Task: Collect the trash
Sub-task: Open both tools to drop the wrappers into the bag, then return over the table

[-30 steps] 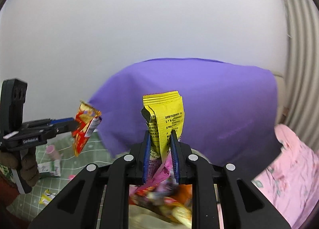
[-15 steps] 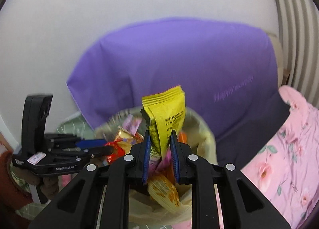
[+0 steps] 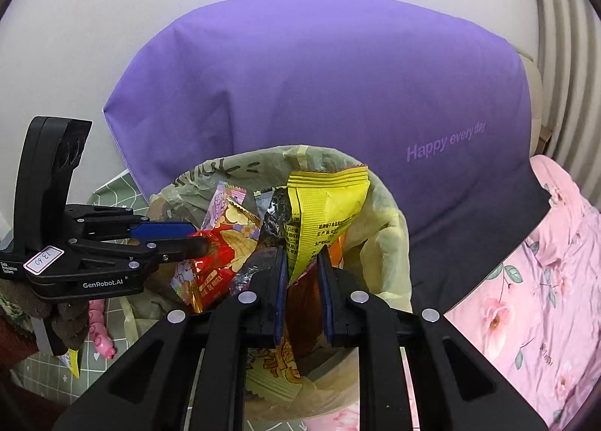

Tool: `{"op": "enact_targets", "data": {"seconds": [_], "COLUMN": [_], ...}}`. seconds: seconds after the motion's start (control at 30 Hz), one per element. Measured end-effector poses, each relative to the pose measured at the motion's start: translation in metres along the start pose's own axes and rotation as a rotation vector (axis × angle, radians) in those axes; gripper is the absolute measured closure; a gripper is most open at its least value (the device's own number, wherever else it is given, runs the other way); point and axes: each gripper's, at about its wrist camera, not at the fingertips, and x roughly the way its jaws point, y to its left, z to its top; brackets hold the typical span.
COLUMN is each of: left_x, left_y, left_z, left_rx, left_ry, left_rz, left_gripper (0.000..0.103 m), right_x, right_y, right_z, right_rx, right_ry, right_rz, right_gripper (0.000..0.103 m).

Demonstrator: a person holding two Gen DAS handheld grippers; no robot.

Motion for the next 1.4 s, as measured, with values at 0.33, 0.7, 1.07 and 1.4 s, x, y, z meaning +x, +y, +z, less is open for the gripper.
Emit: {"op": "enact_targets", "data": {"seconds": [0.33,0.7,1.07,1.4], "left_x": [-0.001,-0.029,-0.094,-0.18], "left_y": [0.001,0.013,0.044,0.137], "left_z": [0.017,0.012,-0.022,-0.134], "left_rx": [-0.047,-0.11,-0.149,-0.365], "left_ry": [-0.043,-0.074,-0.2,-0.236], "left_rz": [-0.046,-0.064,0.099,0.342], "left_gripper": [0.075,0.061,0.057,0.056], "right_x": [-0.012,-0.029,-0.054,-0.007], "right_y": [0.002,0.0,0.04,0.161], "right_z": [-0.001,-0.005,0.008,-0.013], "right_rx": [-0.029,-0.001,-0.069,-0.272], "right_ry": [0.025,0.02,-0.063,0.028], "right_rz": [-0.052,-0.032,0.018,0.377], "right_gripper": [0.087,0.065,0.057,0.054]}}
